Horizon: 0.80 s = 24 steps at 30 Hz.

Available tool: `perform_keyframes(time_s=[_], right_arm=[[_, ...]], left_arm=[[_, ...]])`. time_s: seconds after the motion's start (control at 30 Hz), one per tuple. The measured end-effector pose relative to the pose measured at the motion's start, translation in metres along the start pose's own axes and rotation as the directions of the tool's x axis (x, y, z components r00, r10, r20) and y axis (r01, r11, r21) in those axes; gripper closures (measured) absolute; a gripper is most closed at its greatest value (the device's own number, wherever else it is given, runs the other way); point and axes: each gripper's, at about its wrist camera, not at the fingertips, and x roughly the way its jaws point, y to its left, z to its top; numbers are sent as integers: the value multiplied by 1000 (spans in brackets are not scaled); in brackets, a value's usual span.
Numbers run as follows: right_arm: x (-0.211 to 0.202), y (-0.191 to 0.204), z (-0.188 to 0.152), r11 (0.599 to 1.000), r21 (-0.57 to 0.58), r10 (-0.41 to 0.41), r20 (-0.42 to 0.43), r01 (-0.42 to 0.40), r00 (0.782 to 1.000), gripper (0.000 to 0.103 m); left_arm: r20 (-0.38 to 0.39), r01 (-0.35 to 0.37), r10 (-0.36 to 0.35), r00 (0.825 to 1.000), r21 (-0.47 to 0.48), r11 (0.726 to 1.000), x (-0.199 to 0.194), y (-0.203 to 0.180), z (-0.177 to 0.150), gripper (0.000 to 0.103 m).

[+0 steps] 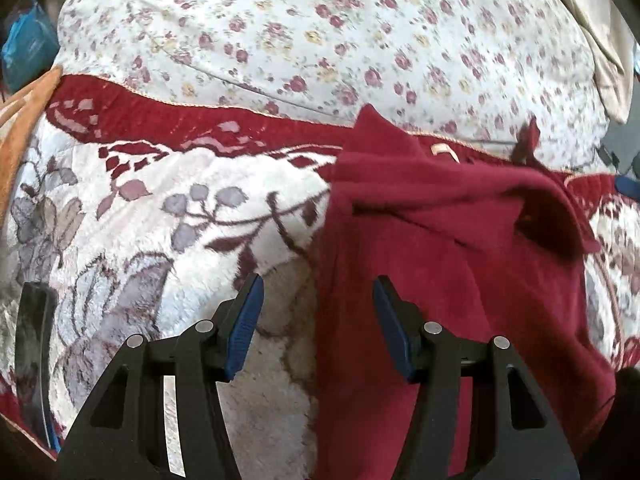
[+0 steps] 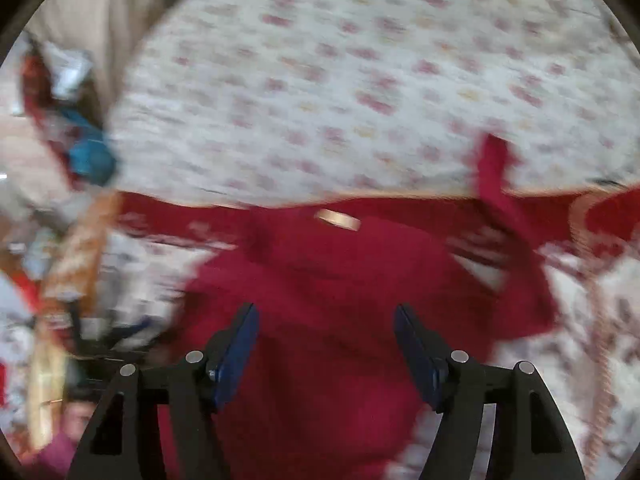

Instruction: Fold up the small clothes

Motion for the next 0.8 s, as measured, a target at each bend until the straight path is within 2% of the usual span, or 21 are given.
perform_keyframes(time_s=[0.03, 0.1, 0.2, 0.23, 0.3, 0.4, 0.43, 0.47, 0.5, 0.53, 0.63, 0.7, 0.73, 0.8], right_arm=[[5, 15, 8, 998, -23, 64, -2, -64, 998, 35], [26, 44, 20, 992, -80, 98, -19, -99, 995, 35], [86, 78, 39, 979, -202, 20, -63, -32, 998, 35], [114, 83, 48, 979, -197, 27, -99, -46, 995, 35], [165, 83, 63, 985, -148, 62, -195, -92, 979, 35], [241, 79, 69, 988, -110, 64, -358, -110, 931, 37], [258, 80, 63, 985, -139, 41, -409, -107, 912, 57], [265, 86, 62, 980, -174, 13, -426, -96, 905, 80], [268, 94, 65, 973, -216, -9, -406, -86, 914, 87], [266, 99, 68, 967, -233, 7, -385, -104, 923, 92], [255, 125, 90, 949, -262, 95, -290, -174, 952, 94], [268, 142, 99, 946, -251, 131, -284, -206, 950, 94], [279, 147, 99, 949, -248, 119, -295, -196, 948, 95], [294, 146, 95, 961, -218, 96, -315, -170, 944, 94]], left_arm=[[6, 4, -4, 1000, -10, 1000, 0, 2, 2, 47], [18, -3, 4, 1000, -24, 1000, 1, 5, 5, 47], [3, -16, 16, 1000, -27, 1000, 11, 6, 8, 47], [-15, -23, 22, 1000, -27, 999, 18, 6, 9, 47], [-47, -37, 36, 998, -32, 999, 31, 9, 10, 47], [-73, -45, 40, 997, -63, 997, 43, 20, 16, 47], [-74, -39, 33, 997, -75, 996, 43, 23, 18, 47], [-78, -26, 19, 997, -89, 996, 42, 27, 20, 47], [-77, -17, 9, 997, -98, 995, 40, 31, 21, 47], [-72, -12, 3, 997, -117, 993, 38, 36, 23, 47], [-40, -31, 25, 999, -165, 986, 31, 50, 28, 47], [-13, -64, 62, 998, -187, 980, 27, 58, 33, 47], [-8, -71, 70, 997, -202, 977, 27, 62, 35, 47], [4, -42, 44, 999, -243, 969, 25, 68, 36, 47]])
